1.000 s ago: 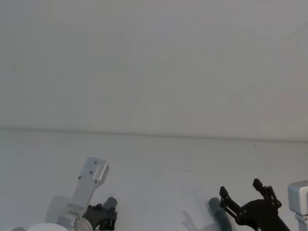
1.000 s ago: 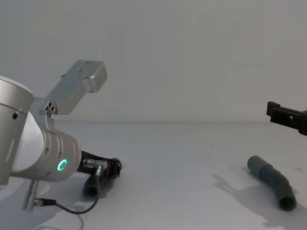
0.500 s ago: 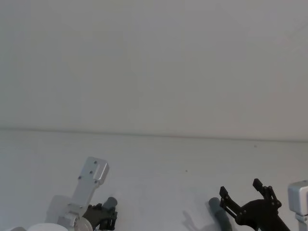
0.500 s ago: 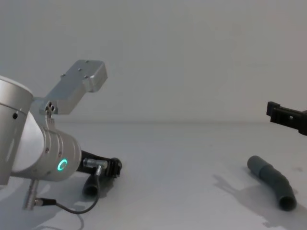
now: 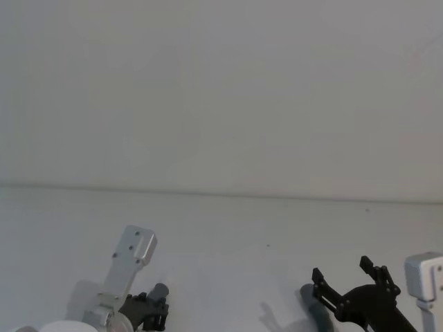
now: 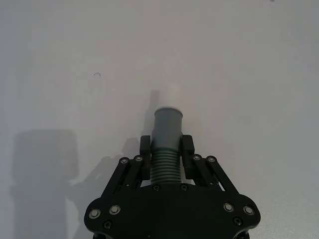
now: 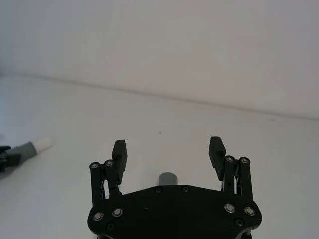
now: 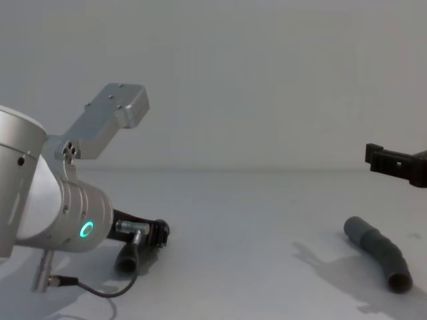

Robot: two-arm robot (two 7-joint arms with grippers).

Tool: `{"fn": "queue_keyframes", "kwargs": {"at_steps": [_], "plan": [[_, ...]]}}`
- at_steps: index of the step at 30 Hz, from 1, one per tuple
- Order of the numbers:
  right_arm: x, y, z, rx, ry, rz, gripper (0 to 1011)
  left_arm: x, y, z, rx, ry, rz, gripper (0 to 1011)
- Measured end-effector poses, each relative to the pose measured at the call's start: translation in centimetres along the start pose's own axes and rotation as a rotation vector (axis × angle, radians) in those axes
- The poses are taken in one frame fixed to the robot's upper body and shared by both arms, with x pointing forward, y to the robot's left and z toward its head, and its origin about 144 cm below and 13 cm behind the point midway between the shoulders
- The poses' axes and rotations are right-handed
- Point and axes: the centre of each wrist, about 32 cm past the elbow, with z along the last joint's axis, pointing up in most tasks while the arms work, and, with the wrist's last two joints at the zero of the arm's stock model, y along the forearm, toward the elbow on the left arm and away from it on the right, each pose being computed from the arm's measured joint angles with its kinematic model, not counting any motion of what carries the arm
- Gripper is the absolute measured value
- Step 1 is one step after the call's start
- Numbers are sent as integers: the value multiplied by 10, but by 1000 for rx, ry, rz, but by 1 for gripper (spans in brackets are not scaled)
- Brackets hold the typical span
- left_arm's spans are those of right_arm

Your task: Use both hands to pick up one end of the pipe from the table, align the ends, and insert them.

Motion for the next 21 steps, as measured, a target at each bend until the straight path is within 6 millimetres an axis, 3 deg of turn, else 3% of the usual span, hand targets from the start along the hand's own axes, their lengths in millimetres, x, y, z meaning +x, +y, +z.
{"fn": "queue_keyframes", "kwargs": {"at_steps": [21], "plan": [[-22, 23, 24, -244, -82, -87, 1002, 0, 0, 0, 0, 0, 0, 327]]}}
